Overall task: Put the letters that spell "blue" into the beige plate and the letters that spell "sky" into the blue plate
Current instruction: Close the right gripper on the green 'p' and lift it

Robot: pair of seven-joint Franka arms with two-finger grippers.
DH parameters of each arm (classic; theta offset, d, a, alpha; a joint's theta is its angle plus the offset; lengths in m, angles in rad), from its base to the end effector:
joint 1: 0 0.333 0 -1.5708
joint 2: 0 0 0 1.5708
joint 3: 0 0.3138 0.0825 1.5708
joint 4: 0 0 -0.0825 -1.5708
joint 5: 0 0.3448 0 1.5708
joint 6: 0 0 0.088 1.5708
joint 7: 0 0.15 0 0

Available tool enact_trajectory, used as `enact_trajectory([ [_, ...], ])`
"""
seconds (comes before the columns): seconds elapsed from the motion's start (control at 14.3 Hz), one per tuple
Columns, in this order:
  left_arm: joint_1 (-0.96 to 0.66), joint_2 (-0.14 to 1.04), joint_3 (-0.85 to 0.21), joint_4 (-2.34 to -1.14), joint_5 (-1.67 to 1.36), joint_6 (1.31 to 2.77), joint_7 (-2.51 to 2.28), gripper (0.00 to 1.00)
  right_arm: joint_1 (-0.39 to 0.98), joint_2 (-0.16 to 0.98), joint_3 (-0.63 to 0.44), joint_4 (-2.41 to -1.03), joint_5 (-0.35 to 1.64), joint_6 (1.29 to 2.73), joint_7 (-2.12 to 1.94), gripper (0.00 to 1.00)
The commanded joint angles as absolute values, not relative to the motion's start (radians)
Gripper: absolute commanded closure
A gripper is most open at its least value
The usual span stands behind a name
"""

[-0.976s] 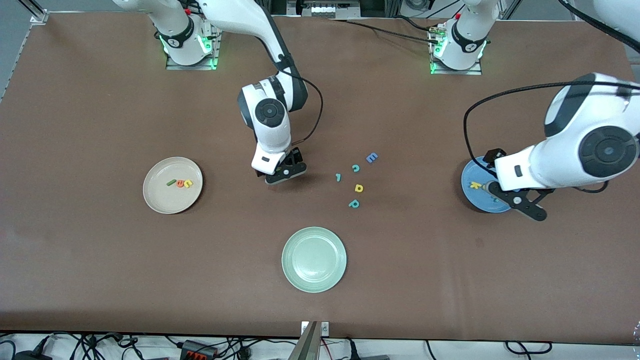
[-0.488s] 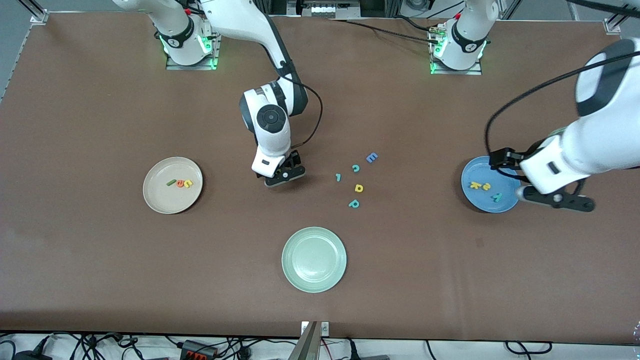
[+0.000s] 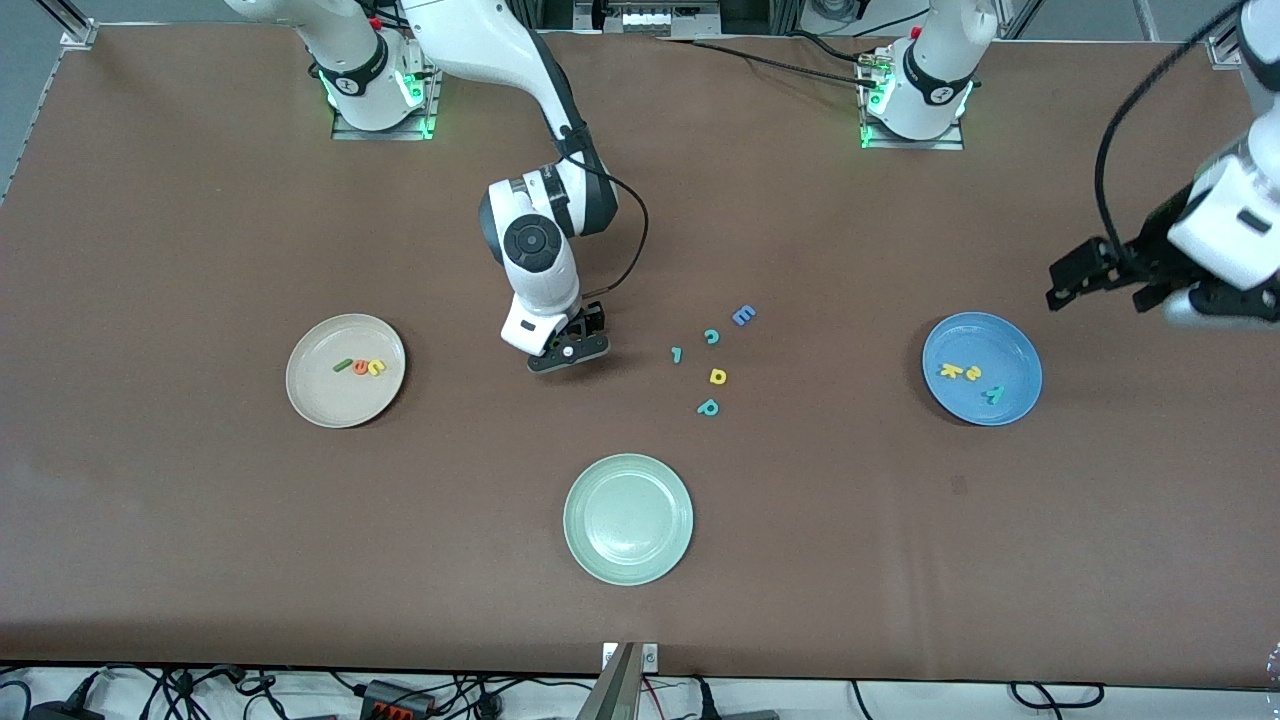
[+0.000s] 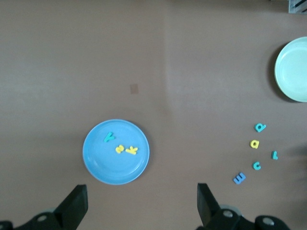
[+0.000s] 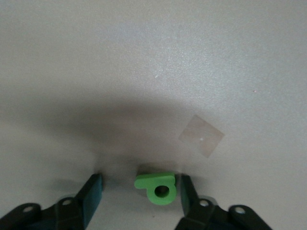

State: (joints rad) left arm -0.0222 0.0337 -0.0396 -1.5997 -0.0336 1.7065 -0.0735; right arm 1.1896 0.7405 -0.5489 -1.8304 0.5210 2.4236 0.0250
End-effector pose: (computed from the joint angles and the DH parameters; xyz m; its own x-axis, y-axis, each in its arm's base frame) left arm 0.5397 -0.0377 0.5615 0.9974 0.0165 0.0702 0.0137 -0.9991 0.0401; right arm 0.4757 0.3896 0.1577 0.9450 0.3268 0.0114 0.3265 -0.9449 0.0235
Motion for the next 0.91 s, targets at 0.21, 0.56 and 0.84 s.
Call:
enact_trajectory([
  [0.21, -0.041, 0.0, -0.035, -1.648, -0.003, 1.7, -0.086, 0.0, 1.166, 0.758, -0.535, -1.812, 0.546, 2.413, -0.003, 0.49],
  [0.56, -0.041, 0.003, -0.035, -1.637, -0.002, 1.695, -0.08, 0.0, 1.158, 0.761, -0.535, -1.81, 0.546, 2.413, -0.005, 0.64],
  [0.84, -0.043, 0.003, -0.035, -1.635, -0.002, 1.692, -0.08, 0.0, 1.158, 0.758, -0.535, -1.81, 0.548, 2.411, -0.002, 0.67],
])
